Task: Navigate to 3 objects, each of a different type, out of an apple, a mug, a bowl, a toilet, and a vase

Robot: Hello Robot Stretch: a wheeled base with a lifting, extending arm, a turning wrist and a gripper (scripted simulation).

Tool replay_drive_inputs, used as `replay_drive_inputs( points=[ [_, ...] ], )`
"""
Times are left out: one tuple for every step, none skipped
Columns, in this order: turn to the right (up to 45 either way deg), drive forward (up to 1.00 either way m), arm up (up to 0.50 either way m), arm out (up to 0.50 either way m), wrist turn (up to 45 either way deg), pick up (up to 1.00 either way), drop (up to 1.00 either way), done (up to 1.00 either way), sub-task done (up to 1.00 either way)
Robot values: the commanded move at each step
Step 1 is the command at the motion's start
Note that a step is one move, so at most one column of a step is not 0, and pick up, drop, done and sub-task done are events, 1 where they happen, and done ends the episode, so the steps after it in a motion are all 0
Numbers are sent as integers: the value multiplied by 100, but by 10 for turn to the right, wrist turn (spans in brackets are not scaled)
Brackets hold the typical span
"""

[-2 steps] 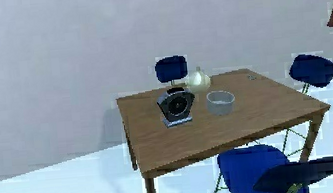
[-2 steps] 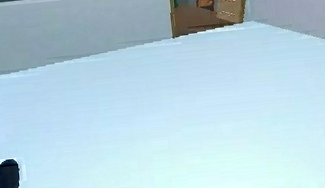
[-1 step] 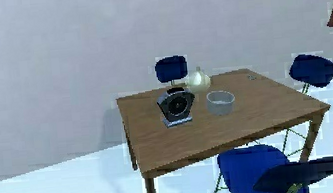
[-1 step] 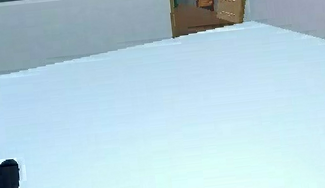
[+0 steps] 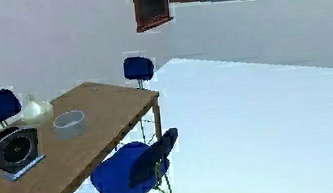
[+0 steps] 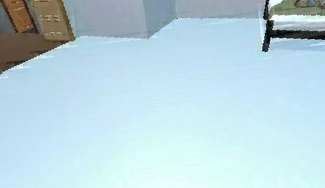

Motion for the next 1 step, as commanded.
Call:
replay_drive_inputs(
  points=[
    [450, 0, 0, 0, 0, 0, 0, 0, 0]
  ],
)
